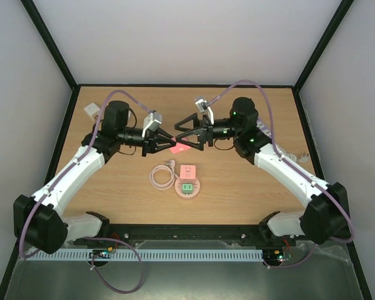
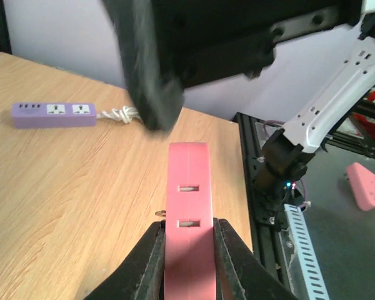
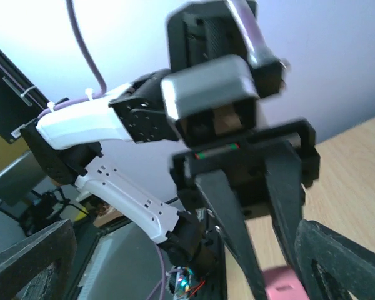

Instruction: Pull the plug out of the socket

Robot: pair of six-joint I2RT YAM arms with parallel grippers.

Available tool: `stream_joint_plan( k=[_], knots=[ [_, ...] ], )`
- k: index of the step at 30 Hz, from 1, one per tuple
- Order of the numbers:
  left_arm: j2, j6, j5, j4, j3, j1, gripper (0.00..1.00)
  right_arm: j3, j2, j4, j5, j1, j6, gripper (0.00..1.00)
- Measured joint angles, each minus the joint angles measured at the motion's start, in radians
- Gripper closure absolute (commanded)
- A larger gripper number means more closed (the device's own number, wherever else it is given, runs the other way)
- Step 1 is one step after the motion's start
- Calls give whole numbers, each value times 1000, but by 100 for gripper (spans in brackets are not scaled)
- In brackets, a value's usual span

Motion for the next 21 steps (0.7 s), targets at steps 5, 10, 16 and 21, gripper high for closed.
stream_joint_plan(
  k=[5,10,16,21],
  knots=[
    [0,24,-45,-23,0,9,89,46,-19,-44,18,-24,-56,1],
    [-8,33,-41,-40,0,56,89,44,-13,-49,23,-62,-39,2],
    [-36,12,-28,-22,0,116,89,-19,-14,-50,31,-61,-31,2],
    [-46,-26,-13,19,0,118,89,-111,-15,-54,40,-54,-23,2]
  ],
)
